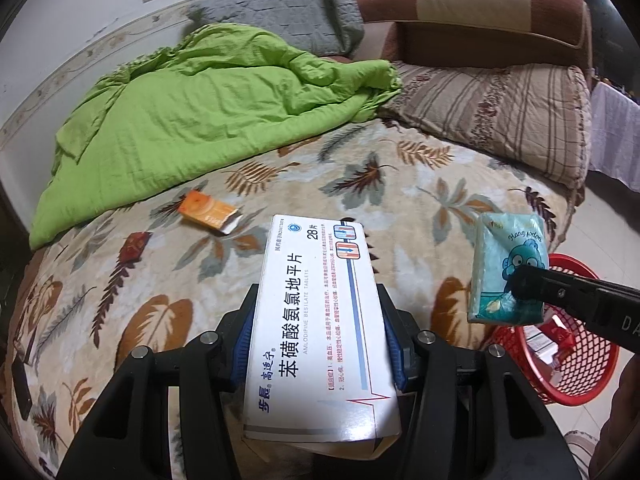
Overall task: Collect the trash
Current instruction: 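Carry the white box and tissue packet over the red basket with both tools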
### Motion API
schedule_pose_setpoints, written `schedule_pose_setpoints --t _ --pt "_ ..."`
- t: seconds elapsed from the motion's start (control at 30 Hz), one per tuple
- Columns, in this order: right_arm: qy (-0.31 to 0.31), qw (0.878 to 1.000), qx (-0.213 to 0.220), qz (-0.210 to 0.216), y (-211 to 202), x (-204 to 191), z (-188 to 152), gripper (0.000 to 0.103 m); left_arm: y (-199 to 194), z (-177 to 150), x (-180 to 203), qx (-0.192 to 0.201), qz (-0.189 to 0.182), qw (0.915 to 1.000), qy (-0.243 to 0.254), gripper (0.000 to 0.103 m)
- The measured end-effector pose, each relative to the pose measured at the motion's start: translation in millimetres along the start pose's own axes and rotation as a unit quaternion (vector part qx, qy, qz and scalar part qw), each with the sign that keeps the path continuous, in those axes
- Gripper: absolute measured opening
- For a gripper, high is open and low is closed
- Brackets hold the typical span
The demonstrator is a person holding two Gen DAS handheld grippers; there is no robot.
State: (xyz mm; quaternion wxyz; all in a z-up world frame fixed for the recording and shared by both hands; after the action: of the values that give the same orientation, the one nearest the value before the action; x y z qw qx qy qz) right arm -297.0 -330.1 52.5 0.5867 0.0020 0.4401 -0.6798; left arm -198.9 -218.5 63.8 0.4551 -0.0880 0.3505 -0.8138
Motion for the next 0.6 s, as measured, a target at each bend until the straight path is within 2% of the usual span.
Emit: schedule_pose_setpoints --t 0.6 --pt "0.061 0.997 0.010 -0.052 -41.7 54.9 -17.0 0.014 0.7 4.2 61.4 -0.008 -0.060 0.9974 0.040 0.052"
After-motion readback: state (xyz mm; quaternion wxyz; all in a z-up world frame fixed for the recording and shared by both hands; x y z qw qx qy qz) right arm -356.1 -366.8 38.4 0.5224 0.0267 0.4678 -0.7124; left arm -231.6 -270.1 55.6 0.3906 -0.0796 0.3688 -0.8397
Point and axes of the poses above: each gripper's, at about its wrist camera, not at the fingertips, and y roughly the way its jaws point, x to its right, z to its top, the point moved 8 cm from there along y, roughly the way its jaws point, and after that the axes turned 4 degrees about z, right-handed, at the moved point
